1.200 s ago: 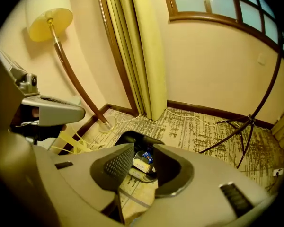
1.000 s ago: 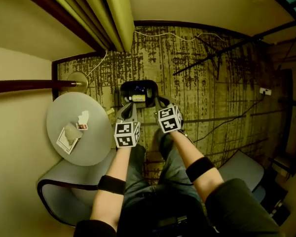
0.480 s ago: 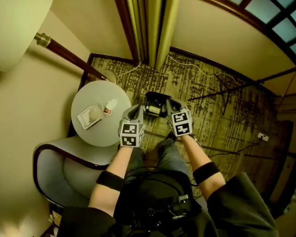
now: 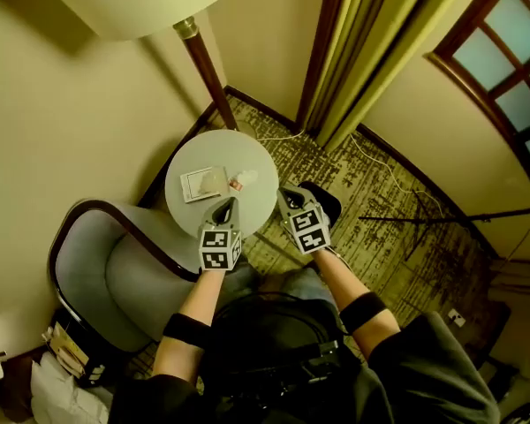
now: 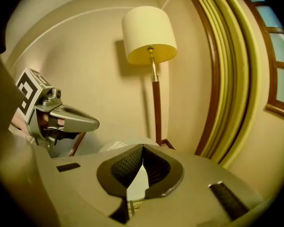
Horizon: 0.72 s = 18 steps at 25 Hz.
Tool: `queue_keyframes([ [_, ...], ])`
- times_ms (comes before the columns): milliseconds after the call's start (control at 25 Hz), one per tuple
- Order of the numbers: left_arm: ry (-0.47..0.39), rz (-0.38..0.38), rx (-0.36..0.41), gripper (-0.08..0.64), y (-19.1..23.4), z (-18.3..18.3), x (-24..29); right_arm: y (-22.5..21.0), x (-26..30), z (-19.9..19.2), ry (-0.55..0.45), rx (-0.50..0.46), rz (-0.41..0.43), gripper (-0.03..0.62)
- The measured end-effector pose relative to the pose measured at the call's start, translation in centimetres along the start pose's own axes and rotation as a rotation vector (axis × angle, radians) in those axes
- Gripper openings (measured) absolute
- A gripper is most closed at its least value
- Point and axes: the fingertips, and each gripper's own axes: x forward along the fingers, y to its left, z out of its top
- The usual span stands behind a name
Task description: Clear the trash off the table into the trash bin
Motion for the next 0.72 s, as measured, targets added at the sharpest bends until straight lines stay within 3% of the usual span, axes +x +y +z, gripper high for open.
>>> queue_keyframes([
  [320, -0.032, 0.129, -0.08, 0.002, 7.9, -1.5, -5.6, 9.3, 3.6, 2.2, 0.005, -0.093, 0.144, 0.002],
  [720, -0.022, 0.132, -0.097, 0.002, 8.7, -3.5, -6.1, 10.1, 5.9, 0.6, 0.072, -0.113, 0.149, 0.002],
])
